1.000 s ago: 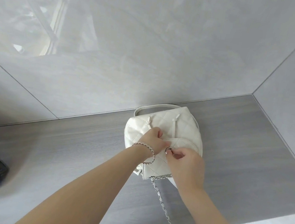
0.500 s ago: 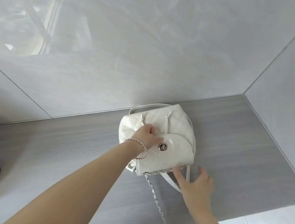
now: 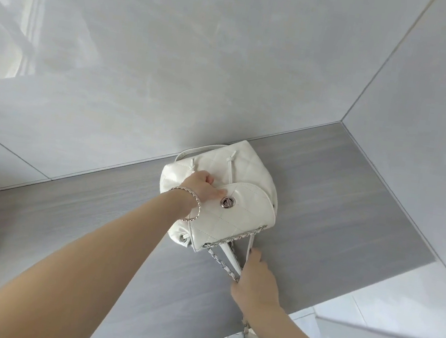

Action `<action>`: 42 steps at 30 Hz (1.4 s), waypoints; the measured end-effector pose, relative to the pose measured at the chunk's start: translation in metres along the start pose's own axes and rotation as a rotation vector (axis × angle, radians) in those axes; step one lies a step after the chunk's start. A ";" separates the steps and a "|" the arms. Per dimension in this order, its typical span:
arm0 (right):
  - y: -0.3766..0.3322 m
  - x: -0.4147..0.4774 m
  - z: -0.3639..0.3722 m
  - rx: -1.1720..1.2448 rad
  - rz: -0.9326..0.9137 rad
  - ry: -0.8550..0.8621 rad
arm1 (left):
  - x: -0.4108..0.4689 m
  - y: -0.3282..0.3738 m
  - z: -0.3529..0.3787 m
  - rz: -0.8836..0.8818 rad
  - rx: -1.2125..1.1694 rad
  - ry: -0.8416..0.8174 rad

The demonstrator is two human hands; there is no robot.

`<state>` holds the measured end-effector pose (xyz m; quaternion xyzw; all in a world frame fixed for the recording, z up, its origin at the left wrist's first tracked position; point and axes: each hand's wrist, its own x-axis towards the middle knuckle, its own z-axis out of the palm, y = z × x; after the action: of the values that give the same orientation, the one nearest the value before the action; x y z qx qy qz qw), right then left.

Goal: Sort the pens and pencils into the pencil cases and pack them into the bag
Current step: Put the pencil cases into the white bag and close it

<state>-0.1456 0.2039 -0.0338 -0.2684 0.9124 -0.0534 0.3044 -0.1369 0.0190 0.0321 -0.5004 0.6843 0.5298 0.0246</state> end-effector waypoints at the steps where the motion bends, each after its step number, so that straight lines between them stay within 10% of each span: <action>1: 0.000 0.001 -0.002 -0.003 0.002 -0.036 | 0.000 0.000 -0.001 0.005 0.000 0.006; 8: 0.043 0.011 -0.062 0.459 0.044 -0.486 | -0.004 0.000 -0.019 0.073 -0.238 0.077; 15: 0.072 0.048 -0.174 -0.167 -0.200 -0.113 | -0.011 0.027 -0.005 0.256 -0.770 0.166; 24: 0.107 0.136 -0.237 -0.729 -0.508 0.429 | 0.001 0.096 0.084 0.573 -0.064 0.181; 37: 0.136 0.162 -0.252 -0.234 -0.350 -0.153 | 0.013 0.095 0.128 0.780 0.784 0.056; 42: 0.113 0.144 -0.250 -0.036 -0.371 0.053 | -0.005 0.101 0.121 0.640 0.661 -0.020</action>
<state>-0.4401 0.2082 0.0633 -0.4360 0.8557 -0.0992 0.2603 -0.2664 0.1064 0.0526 -0.2240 0.9364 0.2690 0.0247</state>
